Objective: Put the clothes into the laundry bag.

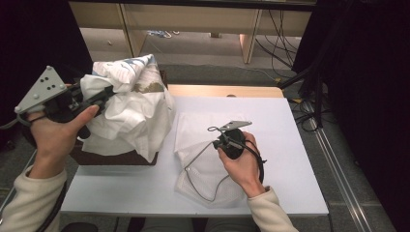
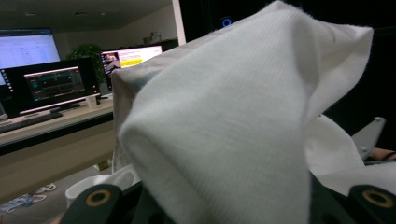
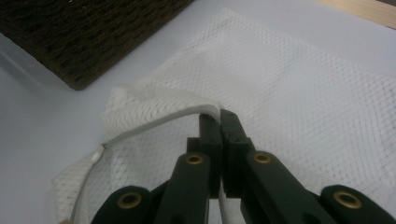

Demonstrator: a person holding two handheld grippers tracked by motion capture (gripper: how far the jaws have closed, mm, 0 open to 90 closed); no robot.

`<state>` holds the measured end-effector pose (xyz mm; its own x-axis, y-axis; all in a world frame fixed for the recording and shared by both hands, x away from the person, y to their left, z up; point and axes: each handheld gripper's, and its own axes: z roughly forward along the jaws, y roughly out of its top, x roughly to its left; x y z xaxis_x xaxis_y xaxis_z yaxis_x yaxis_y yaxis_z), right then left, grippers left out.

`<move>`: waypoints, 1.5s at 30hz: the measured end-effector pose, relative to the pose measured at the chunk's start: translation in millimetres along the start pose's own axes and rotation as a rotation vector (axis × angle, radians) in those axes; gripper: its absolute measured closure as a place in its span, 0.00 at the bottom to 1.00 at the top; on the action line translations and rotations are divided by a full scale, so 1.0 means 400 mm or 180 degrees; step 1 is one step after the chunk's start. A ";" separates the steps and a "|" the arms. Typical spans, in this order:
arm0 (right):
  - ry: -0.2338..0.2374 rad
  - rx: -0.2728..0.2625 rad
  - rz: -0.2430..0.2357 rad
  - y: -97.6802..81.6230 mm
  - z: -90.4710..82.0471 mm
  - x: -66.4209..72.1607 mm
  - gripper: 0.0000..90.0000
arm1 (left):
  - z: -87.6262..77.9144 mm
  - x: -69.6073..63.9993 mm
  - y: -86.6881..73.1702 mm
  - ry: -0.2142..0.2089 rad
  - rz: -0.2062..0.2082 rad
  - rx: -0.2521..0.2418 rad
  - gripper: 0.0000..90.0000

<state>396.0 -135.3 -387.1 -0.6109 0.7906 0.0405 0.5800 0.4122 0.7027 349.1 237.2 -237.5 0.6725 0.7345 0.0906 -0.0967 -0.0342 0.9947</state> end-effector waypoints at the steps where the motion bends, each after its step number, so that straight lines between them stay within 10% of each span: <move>1: 0.0001 -0.0002 -0.0003 0.000 0.000 0.000 1.00 | -0.004 -0.011 0.006 -0.0058 0.0003 -0.0015 0.84; 26: -0.0035 -0.0045 -0.0002 0.001 -0.014 -0.010 1.00 | -0.051 -0.239 0.076 -0.1402 0.0009 0.0120 0.84; 36: -0.0048 -0.0028 0.0095 0.002 -0.025 -0.012 1.00 | 0.073 -0.271 -0.151 -0.1734 -0.0537 0.1094 0.84; 45: -0.0009 -0.0074 0.0049 0.003 -0.026 -0.010 1.00 | 0.163 -0.270 -0.334 -0.1409 -0.0691 0.1743 0.84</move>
<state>393.5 -142.7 -379.0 -0.6005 0.7981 0.0495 0.5766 0.3892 0.7184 337.0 118.3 -377.0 0.8793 0.4248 -0.2154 0.3747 -0.3379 0.8634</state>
